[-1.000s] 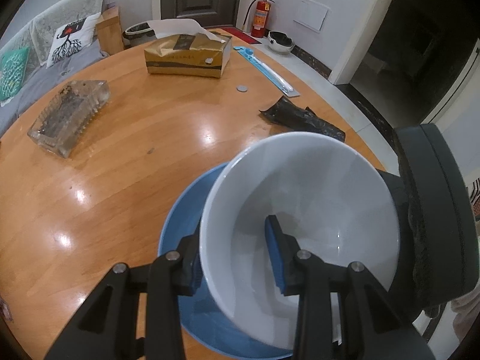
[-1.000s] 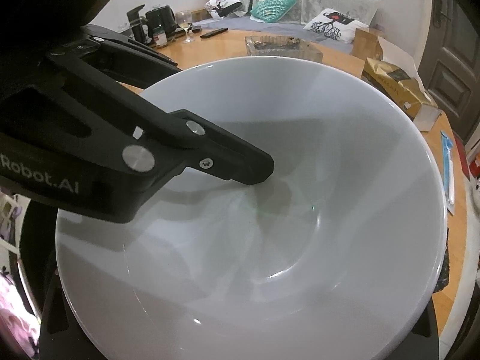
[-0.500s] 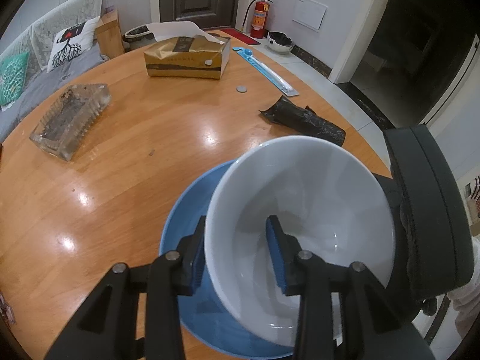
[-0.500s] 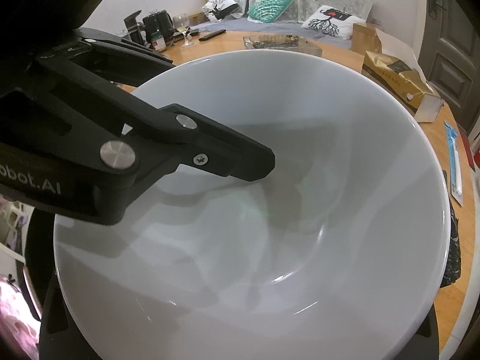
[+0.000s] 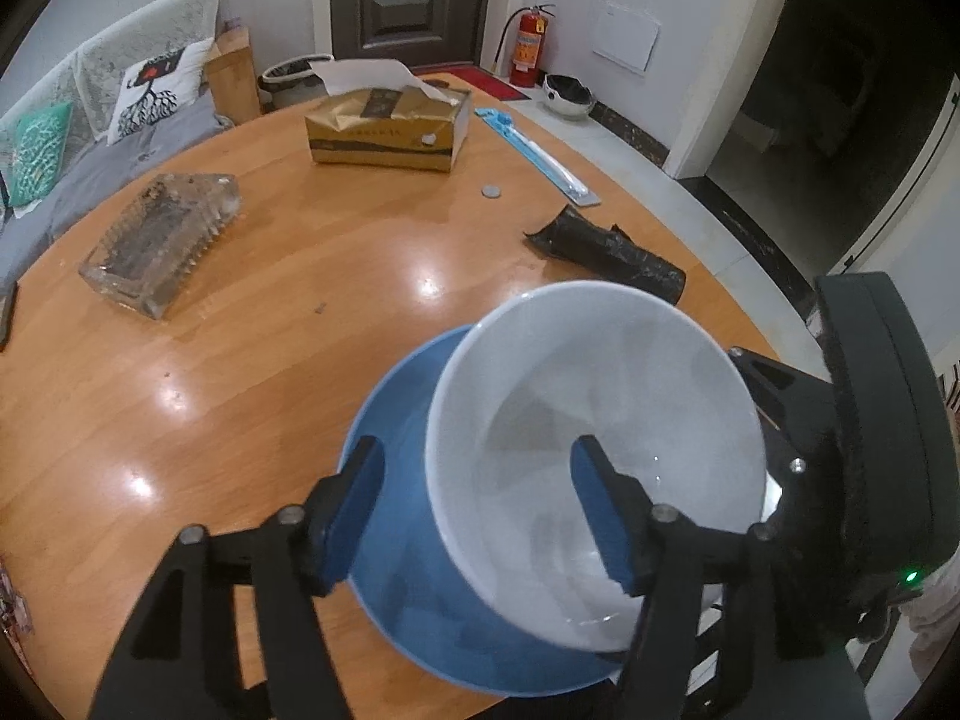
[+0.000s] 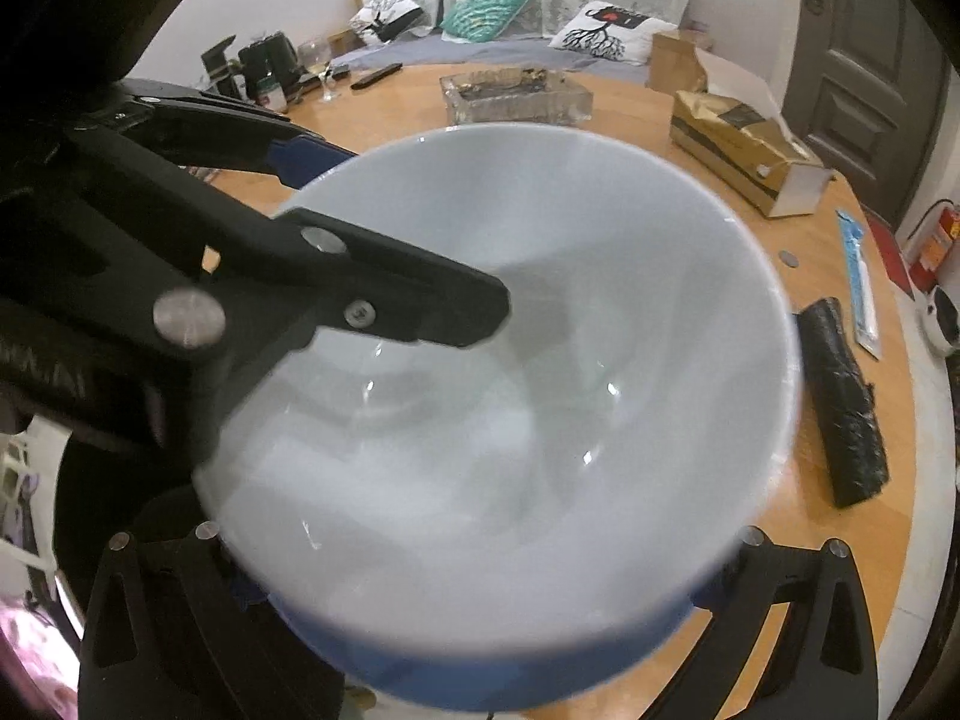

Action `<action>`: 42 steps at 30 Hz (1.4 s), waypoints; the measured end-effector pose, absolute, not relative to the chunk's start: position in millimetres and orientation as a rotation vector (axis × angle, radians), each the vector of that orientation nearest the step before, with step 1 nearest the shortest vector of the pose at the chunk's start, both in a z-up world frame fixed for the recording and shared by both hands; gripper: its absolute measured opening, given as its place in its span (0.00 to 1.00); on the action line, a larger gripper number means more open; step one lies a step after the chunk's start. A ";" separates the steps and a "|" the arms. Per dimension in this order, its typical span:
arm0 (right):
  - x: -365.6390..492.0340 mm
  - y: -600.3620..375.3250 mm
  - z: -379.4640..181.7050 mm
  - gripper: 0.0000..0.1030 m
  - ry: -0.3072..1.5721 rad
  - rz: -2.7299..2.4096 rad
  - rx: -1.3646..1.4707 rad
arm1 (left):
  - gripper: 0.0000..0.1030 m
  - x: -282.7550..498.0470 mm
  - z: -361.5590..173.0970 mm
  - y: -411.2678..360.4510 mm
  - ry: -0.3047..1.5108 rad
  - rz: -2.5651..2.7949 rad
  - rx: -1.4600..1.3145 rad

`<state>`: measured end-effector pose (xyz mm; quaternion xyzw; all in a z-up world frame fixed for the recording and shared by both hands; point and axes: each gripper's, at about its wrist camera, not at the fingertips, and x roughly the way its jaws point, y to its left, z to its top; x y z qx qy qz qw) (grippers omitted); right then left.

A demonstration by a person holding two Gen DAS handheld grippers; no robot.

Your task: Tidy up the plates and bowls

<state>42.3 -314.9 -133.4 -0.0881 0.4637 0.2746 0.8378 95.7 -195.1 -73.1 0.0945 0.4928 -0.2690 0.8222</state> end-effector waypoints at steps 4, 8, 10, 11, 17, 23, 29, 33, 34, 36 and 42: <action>31.7 -319.5 -122.6 0.99 0.953 0.561 -0.194 | 0.70 89.8 -62.4 -187.3 1.030 -0.566 0.187; 13.9 -321.2 -105.0 0.99 0.918 0.562 -0.219 | 0.86 82.8 -49.5 -175.4 1.010 -0.558 0.156; 6.2 -320.8 -94.5 0.99 0.894 0.563 -0.222 | 0.86 77.9 -41.6 -167.9 0.988 -0.558 0.138; 3.1 -320.7 -90.1 0.99 0.882 0.561 -0.222 | 0.87 76.2 -38.1 -163.6 0.981 -0.555 0.129; -13.9 -323.8 -57.0 0.99 0.788 0.532 -0.190 | 0.99 63.4 -19.5 -137.2 0.921 -0.492 0.089; -19.9 -323.0 -35.5 0.99 0.710 0.467 -0.165 | 0.99 51.9 -9.7 -115.7 0.878 -0.402 0.080; -17.9 -319.2 -22.6 0.99 0.651 0.428 -0.126 | 0.99 40.4 -1.6 -92.5 0.798 -0.294 0.056; -17.2 -316.9 -15.9 0.99 0.609 0.397 -0.135 | 0.99 28.8 6.9 -79.3 0.723 -0.230 0.052; -16.7 -316.7 -14.1 0.99 0.601 0.394 -0.128 | 0.99 26.9 8.2 -77.6 0.708 -0.216 0.055; -15.6 -317.6 -12.0 0.99 0.589 0.394 -0.114 | 0.99 22.5 11.4 -74.9 0.676 -0.185 0.063; -15.4 -319.4 -4.0 0.99 0.533 0.377 -0.056 | 0.99 8.7 19.5 -62.1 0.578 -0.130 0.062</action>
